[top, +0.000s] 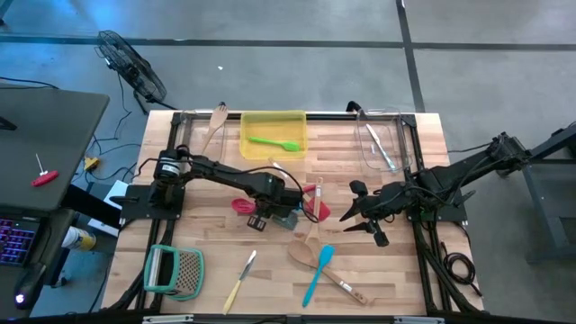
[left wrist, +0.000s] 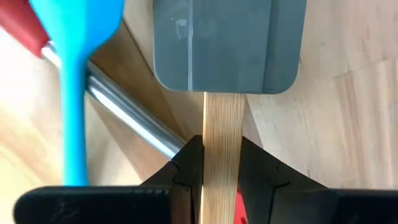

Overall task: Pick & Place Kitchen Items
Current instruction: Put the gray spatula into the yellow bin

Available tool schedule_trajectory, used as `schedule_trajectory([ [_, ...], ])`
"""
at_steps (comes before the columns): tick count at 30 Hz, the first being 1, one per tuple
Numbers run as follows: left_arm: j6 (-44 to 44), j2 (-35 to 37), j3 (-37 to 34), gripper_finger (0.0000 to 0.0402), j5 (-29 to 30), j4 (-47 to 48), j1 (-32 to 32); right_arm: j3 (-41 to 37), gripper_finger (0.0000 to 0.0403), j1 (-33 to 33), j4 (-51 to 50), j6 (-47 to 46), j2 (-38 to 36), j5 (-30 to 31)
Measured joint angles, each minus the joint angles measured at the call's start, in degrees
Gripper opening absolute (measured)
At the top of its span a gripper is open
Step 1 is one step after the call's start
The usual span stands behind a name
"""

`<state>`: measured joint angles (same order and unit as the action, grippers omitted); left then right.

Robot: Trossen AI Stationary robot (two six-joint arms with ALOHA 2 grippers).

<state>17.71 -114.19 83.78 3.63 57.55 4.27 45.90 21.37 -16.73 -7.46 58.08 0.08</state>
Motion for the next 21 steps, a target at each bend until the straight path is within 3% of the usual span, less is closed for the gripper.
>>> schedule_trajectory([
  [21,-0.68,0.24,16.42,0.0069,5.70,17.08,4.11,-0.01,0.0128,0.00,-0.17,0.19,0.00,-0.20],
])
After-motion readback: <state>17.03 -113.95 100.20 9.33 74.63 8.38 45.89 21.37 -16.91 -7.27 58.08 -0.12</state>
